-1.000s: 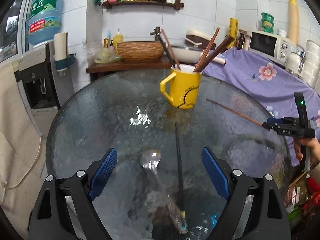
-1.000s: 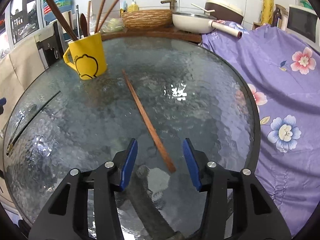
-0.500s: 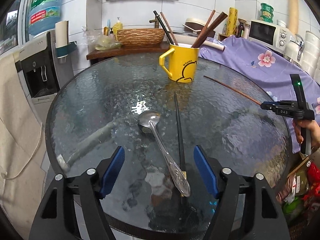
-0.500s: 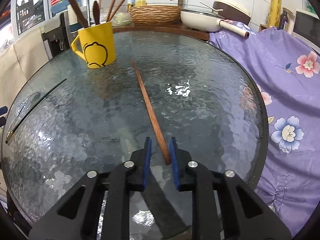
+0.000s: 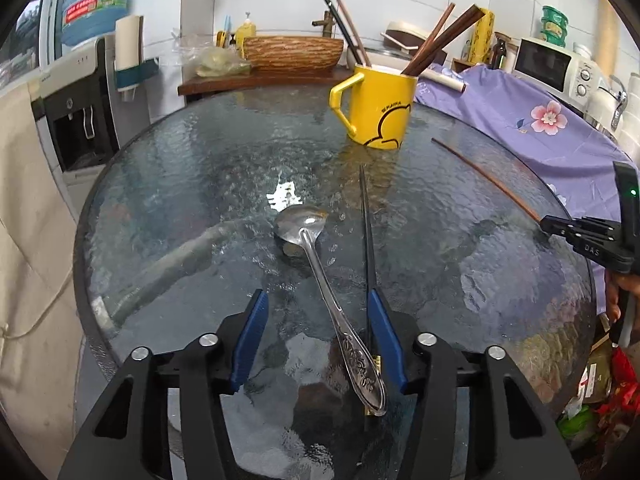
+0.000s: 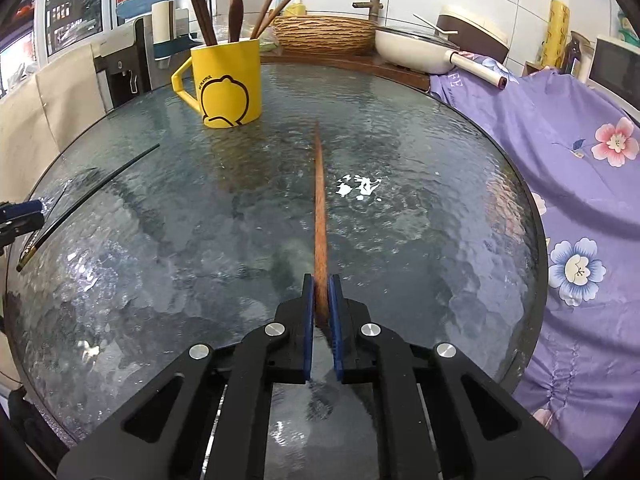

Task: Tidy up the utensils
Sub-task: 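Close the left gripper on the silver spoon handle while the right gripper grasps the brown chopstick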

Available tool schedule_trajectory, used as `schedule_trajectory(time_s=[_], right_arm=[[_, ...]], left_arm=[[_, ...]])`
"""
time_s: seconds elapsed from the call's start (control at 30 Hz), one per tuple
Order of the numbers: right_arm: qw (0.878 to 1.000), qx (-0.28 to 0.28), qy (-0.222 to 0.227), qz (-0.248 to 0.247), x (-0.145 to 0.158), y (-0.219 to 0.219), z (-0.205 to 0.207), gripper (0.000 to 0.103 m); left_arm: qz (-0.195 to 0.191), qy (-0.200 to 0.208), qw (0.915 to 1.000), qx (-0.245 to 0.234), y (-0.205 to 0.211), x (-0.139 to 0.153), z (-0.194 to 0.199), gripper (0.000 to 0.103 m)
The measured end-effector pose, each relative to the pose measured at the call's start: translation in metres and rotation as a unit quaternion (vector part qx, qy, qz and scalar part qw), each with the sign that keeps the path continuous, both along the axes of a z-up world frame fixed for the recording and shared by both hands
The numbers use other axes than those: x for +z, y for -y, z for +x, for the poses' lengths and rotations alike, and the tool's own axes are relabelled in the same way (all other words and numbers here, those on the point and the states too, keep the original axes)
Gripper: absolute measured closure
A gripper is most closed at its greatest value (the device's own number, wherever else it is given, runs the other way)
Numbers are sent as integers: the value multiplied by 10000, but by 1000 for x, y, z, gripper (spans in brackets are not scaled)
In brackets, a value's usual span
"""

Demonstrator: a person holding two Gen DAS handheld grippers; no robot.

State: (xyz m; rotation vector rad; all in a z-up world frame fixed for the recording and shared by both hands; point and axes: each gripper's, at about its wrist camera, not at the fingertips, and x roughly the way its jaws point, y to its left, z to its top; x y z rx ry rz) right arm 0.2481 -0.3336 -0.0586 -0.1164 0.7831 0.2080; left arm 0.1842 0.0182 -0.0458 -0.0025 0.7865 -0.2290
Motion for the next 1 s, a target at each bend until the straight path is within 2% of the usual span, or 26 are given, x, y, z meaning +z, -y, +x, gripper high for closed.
schedule_trajectory(time_s=[0.1,0.23,0.57,0.73,0.87,1.0], right_arm=[[10000,-5,-11,92,0,-2,-4,95],[9999,44,-7,98,0,-6,-8,95],[9999,82,-45,63,1,-22,-22,95],[9999,93,-36,131,1,-28,-29,95],[9998,91,-32,170,0,-30,-31,95],[9998,84,-34,183,0,-31,-32,95]], left_arm=[[-19,-70,9999,72,-2,-3,2,61],[-82,-97,9999,96,-7,-4,1,62],[282,-187,9994,-61,-3,-2,-12,63],[470,-175,9987,-15,-13,0,-10,69],[272,-286,9992,47,-27,1,3,69],[195,-241,9994,164,-33,3,1,69]])
